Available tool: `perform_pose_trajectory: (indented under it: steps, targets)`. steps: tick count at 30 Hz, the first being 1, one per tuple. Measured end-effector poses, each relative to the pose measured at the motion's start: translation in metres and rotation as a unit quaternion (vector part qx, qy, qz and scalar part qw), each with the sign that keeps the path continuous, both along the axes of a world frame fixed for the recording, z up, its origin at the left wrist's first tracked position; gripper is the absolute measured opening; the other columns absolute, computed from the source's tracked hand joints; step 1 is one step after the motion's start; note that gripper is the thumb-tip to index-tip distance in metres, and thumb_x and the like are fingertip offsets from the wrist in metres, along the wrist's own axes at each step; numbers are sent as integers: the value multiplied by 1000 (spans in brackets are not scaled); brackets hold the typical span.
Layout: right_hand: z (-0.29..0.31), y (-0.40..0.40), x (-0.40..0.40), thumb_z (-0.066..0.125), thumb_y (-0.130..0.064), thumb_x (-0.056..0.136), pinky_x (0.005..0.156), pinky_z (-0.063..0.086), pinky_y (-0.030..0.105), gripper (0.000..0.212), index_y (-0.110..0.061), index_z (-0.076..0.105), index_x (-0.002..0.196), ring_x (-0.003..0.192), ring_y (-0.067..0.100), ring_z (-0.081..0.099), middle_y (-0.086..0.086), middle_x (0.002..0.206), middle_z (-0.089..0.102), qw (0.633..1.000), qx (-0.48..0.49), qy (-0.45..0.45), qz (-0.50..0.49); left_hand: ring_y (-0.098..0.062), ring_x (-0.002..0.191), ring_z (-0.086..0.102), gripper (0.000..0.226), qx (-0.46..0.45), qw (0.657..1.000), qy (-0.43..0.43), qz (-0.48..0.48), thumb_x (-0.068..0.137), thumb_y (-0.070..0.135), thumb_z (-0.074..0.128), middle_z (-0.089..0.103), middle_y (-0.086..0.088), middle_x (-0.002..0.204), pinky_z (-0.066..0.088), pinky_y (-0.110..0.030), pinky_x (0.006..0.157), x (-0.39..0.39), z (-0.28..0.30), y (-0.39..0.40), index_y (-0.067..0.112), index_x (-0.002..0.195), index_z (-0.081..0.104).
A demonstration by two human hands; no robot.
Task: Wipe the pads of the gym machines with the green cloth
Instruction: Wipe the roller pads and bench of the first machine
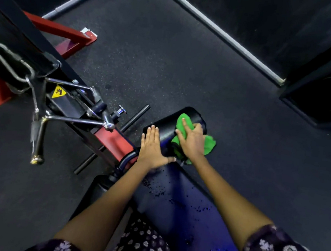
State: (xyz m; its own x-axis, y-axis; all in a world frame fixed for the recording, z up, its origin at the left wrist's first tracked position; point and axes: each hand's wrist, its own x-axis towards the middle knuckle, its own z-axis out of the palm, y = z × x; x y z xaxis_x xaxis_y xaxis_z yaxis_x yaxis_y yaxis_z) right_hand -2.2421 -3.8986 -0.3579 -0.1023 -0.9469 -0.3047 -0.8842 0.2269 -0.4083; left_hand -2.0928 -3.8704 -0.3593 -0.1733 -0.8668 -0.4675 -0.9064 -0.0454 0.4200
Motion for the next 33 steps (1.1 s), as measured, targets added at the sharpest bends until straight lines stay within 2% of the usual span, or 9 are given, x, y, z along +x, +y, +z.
perform_pose_trajectory:
  steps: [3, 5, 9, 13, 18, 21, 24, 30, 33]
  targets:
    - [9, 14, 8, 61, -35, 91, 86, 38, 29, 50, -8, 53, 133, 101, 34, 57, 25, 107, 57, 987, -2, -134, -83, -23, 143, 19, 88, -38, 980, 177, 79, 75, 36, 76, 21, -13, 155, 6, -27, 114, -7, 5, 13, 4, 143, 32]
    - [18, 20, 10, 65, -33, 88, 82, 36, 17, 50, -1, 59, 126, 108, 29, 60, 24, 113, 64, 967, -2, -201, -159, -17, 120, 45, 67, -22, 941, 295, 165, 75, 21, 78, 49, -11, 135, 29, -18, 101, -15, 10, 32, 5, 131, 46]
    - [32, 44, 6, 65, -45, 85, 91, 39, 25, 49, -7, 64, 117, 111, 23, 58, 10, 110, 67, 946, 27, -252, -204, -20, 91, 61, 32, 35, 791, 447, 416, 83, 9, 69, 63, -7, 102, 51, -24, 79, -29, 28, 56, 7, 113, 58]
    - [40, 75, -18, 67, -63, 72, 84, 47, 31, 64, -8, 61, 105, 94, 19, 62, 6, 102, 65, 869, 127, -401, -260, -15, 81, 62, 26, 103, 724, 474, 491, 94, 12, 50, 66, -11, 105, 52, -24, 75, -19, 45, 82, 2, 116, 60]
    - [56, 147, -48, 55, -32, 93, 66, 55, 25, 29, -10, 66, 108, 81, 16, 69, 5, 92, 72, 783, 312, -518, -146, -22, 68, 65, 28, 188, 641, 522, 530, 96, 26, 41, 72, -7, 70, 50, -32, 71, -20, 63, 152, 11, 92, 64]
    - [57, 179, -58, 61, -17, 89, 68, 57, 28, 18, -10, 63, 106, 74, 15, 70, 3, 84, 73, 796, 303, -509, -123, -19, 60, 68, 35, 182, 622, 524, 553, 98, 32, 37, 70, -11, 77, 49, -33, 68, -25, 66, 189, 10, 91, 64]
    - [64, 207, -58, 65, -12, 87, 73, 54, 32, 28, -11, 55, 112, 77, 18, 66, 5, 92, 69, 849, 265, -447, -91, -27, 99, 64, 58, 184, 621, 526, 551, 96, 53, 34, 66, -15, 111, 46, -43, 93, -25, 62, 226, 7, 115, 62]
    - [78, 254, -46, 57, -13, 94, 59, 47, 12, 22, -13, 48, 113, 86, 14, 57, 9, 111, 60, 905, 208, -369, -37, -27, 99, 64, 42, 167, 701, 448, 528, 88, 21, 64, 64, -18, 116, 47, -42, 99, -20, 45, 287, -4, 121, 57]
    - [70, 275, -38, 55, -23, 95, 78, 51, 27, 28, -17, 46, 121, 102, 19, 57, 4, 121, 57, 922, 208, -326, 4, -31, 114, 57, 57, 102, 760, 359, 532, 89, 33, 62, 56, -18, 129, 43, -45, 101, -15, 38, 310, -2, 131, 46]
